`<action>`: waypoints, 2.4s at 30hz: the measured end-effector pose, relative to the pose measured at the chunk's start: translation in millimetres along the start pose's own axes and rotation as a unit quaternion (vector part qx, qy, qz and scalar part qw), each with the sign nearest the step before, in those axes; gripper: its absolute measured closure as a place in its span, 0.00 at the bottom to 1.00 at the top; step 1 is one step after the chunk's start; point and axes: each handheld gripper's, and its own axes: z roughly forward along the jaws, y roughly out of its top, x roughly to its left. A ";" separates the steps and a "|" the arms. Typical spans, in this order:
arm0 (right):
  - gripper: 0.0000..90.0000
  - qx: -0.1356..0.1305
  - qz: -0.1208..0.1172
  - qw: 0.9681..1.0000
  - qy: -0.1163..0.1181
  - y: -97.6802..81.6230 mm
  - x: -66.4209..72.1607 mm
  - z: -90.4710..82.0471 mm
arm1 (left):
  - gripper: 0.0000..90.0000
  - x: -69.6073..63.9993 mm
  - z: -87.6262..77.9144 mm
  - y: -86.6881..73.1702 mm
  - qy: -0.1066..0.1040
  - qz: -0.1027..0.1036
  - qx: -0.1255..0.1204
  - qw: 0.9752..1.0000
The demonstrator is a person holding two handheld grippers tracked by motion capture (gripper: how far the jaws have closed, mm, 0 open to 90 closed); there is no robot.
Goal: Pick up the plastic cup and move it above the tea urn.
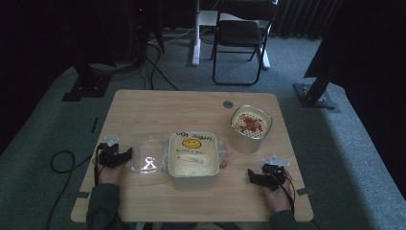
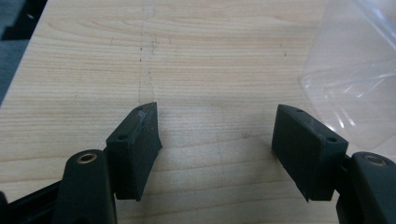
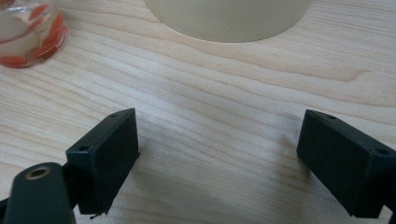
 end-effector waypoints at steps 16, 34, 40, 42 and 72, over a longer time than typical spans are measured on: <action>0.14 0.000 -0.001 1.000 0.000 0.0 -0.1 0.0 | 0.54 8.4 -16.2 4.2 -0.048 -0.040 -0.018 0.998; 0.14 0.000 -0.001 1.000 0.000 0.0 -0.1 0.0 | 0.57 -7.8 -41.5 17.2 -0.102 -0.025 -0.046 0.993; 0.14 0.000 -0.001 1.000 0.000 0.0 -0.1 0.0 | 0.56 -10.2 -48.0 20.4 -0.116 -0.029 -0.057 0.991; 0.14 0.000 -0.001 1.000 0.000 0.0 -0.1 0.0 | 0.56 -11.6 -48.0 20.8 -0.120 -0.025 -0.054 0.991; 0.14 0.000 -0.001 1.000 0.000 0.0 -0.1 0.0 | 0.95 -19.8 -31.2 47.9 -0.141 0.013 -0.022 0.990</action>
